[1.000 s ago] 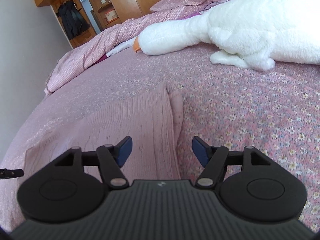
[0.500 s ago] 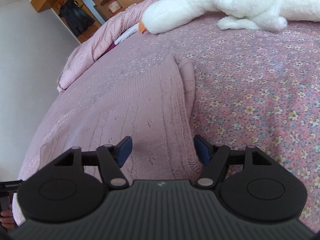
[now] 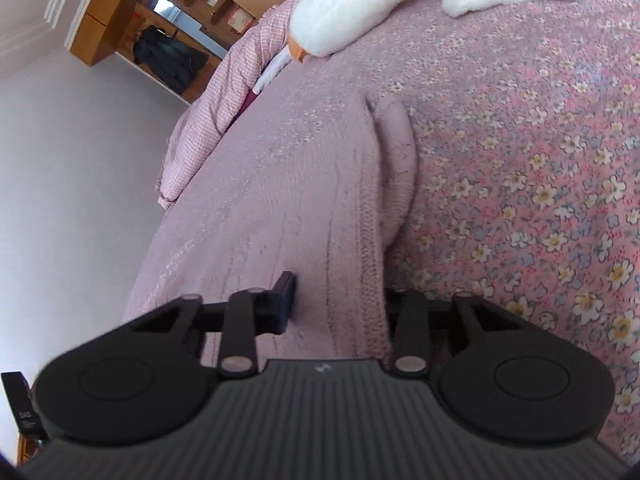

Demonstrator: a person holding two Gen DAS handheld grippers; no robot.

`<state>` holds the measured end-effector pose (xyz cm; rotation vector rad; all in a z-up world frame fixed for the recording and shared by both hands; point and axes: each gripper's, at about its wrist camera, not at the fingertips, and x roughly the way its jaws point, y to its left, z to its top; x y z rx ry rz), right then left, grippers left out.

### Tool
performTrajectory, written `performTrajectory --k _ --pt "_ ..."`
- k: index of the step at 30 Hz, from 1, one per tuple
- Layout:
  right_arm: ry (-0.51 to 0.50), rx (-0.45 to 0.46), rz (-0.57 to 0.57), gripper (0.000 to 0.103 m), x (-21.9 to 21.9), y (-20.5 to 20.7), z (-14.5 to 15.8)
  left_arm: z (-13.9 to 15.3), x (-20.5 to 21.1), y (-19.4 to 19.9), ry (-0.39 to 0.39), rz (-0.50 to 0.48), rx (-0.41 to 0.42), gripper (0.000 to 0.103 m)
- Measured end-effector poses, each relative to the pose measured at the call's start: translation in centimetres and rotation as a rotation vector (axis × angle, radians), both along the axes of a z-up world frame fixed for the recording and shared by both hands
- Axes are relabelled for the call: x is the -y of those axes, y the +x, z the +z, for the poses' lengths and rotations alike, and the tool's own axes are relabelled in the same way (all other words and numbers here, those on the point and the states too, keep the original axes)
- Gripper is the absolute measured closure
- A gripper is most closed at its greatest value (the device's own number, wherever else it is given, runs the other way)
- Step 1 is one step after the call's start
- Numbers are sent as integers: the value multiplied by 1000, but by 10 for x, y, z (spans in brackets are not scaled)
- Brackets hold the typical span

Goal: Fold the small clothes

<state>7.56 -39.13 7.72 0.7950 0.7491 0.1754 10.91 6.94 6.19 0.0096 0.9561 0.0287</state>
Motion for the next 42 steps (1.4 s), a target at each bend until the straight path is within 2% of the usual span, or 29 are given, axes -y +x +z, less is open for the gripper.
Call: performTrajectory --k 3,10,11,13,22,25,32,42 --pt "23 -2 -18 67 2 -2 -2 0 1 0 -1 2 -2 37" --pt "7 12 -36 67 -1 -1 -5 0 1 0 4 -1 1 37" --pt "2 15 -33 74 -2 -1 -4 0 1 0 5 0 0 37" --pt "-21 12 -20 78 -3 -1 -3 -1 1 -1 5 1 -3 37" --pt "2 3 -45 77 -2 3 -5 0 -2 -5 5 4 4 37" --pt "-32 18 -56 78 -5 -1 0 1 -5 -6 2 6 10 37" --pt "-113 113 -44 80 -25 2 37 13 -15 -7 15 12 39 37" --pt "-245 264 145 81 -87 32 108 30 -44 -1 18 31 70 37"
